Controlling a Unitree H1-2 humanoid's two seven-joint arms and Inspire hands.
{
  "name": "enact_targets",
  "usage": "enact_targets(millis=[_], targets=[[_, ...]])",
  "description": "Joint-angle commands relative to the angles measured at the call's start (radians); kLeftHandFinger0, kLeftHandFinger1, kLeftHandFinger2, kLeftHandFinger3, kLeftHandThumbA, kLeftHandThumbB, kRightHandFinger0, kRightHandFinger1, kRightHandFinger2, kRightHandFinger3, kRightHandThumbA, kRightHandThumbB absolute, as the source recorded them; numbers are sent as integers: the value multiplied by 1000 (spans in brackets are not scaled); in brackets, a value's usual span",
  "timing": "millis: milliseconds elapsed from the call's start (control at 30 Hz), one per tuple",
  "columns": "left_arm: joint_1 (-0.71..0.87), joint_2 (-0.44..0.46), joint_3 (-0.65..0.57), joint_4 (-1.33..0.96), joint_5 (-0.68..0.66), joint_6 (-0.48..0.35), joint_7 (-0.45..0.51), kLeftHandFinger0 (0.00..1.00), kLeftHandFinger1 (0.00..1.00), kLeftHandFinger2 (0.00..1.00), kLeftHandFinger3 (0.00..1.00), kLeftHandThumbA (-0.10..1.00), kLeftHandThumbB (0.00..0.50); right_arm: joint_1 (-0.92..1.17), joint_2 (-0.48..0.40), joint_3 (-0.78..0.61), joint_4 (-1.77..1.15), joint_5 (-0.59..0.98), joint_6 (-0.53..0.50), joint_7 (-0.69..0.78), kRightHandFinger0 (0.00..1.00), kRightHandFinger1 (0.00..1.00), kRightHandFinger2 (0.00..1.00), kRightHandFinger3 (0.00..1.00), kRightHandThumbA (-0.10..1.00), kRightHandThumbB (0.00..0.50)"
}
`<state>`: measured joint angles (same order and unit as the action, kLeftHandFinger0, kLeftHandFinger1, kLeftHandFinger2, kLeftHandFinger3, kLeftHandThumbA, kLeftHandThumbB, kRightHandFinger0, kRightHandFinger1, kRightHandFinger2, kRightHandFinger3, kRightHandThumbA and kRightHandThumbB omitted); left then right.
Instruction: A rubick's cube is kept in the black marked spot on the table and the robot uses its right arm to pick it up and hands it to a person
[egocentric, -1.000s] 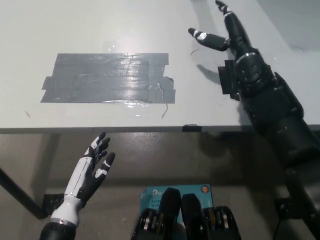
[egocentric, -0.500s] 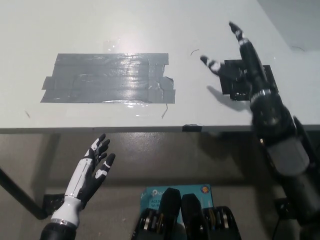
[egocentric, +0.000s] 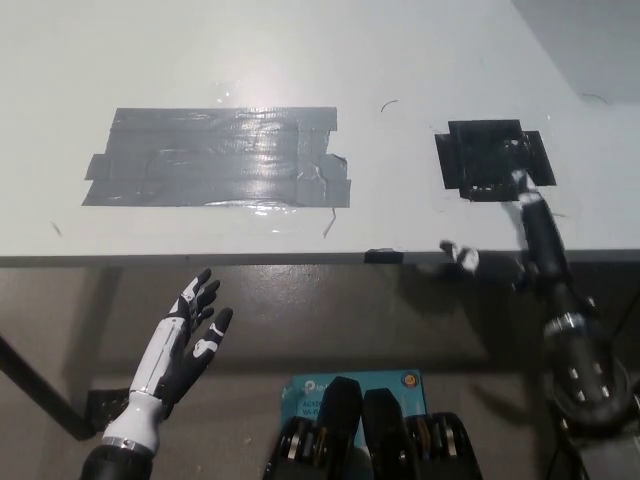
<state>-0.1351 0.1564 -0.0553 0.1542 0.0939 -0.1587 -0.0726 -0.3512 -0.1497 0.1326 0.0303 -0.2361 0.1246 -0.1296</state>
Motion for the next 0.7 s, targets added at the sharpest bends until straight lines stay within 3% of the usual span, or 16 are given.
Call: enact_targets(millis=[0, 33, 67, 167, 533, 667], targets=[[-49, 22, 0, -28, 3, -18, -16, 1000, 1000, 1000, 1000, 769, 222, 93, -6, -81, -419, 106, -161, 2, 1000, 1000, 1000, 1000, 876, 133], [-50, 22, 0, -26, 3, -19, -16, 1000, 1000, 1000, 1000, 770, 222, 93, -5, -81, -409, 107, -167, 2, 1000, 1000, 1000, 1000, 851, 137], [-48, 21, -1, -25, 4, -20, -16, 1000, 1000, 1000, 1000, 771, 222, 94, -4, -83, -389, 105, -177, 0, 1000, 1000, 1000, 1000, 734, 75], [-43, 23, -3, -25, 6, -21, -18, 1000, 1000, 1000, 1000, 772, 223, 99, 13, -99, -276, 136, -185, 5, 1000, 1000, 1000, 1000, 795, 159], [-36, 24, -5, -21, -4, -25, -28, 1000, 1000, 1000, 1000, 748, 200, 94, 35, -104, 5, 164, -290, 51, 1000, 1000, 1000, 1000, 763, 189], [-36, 22, -6, -27, 1, -24, -29, 1000, 1000, 1000, 1000, 746, 212, 100, 29, -93, 73, 149, -308, 66, 1000, 1000, 1000, 1000, 771, 223]])
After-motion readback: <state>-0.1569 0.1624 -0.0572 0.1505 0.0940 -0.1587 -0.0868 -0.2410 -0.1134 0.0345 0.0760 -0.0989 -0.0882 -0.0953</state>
